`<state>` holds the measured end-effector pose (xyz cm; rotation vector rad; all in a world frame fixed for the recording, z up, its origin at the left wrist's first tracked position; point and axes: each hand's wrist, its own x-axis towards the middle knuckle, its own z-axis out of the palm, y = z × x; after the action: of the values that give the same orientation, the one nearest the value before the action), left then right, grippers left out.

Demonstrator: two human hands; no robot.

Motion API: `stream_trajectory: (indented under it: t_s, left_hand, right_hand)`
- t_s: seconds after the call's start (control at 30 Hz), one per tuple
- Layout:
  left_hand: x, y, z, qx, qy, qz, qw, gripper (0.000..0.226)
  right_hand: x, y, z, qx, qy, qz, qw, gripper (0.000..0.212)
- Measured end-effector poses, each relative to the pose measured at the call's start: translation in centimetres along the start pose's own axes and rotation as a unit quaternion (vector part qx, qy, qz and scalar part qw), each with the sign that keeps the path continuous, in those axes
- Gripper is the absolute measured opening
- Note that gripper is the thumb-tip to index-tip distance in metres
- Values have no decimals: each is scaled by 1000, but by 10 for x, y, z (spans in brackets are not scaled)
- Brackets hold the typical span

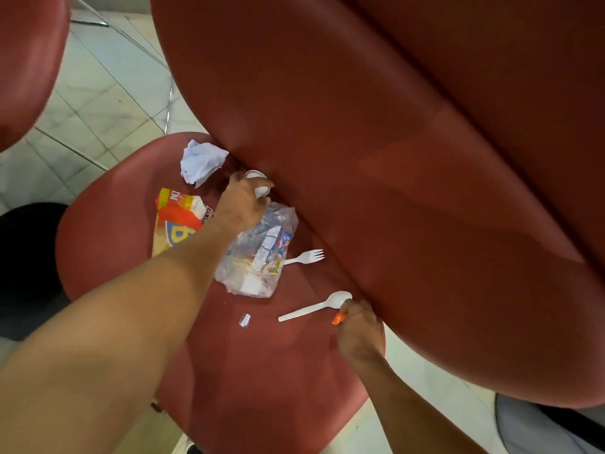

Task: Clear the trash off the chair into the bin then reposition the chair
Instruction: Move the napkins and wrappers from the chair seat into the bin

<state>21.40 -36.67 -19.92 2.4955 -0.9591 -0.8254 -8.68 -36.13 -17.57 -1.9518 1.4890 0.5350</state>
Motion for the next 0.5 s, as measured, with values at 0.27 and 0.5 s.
stream_trajectory:
  t_s: [0.27,0.5]
  left_hand:
    - [-2,15,-5,-27,58,-48,997,14]
    - [-32,20,-13,-86,78,24,993,28]
  right_hand:
    - [1,-26,-11,31,12,-1,999,25]
    - [-1,-58,-23,79,28,-62,995,26]
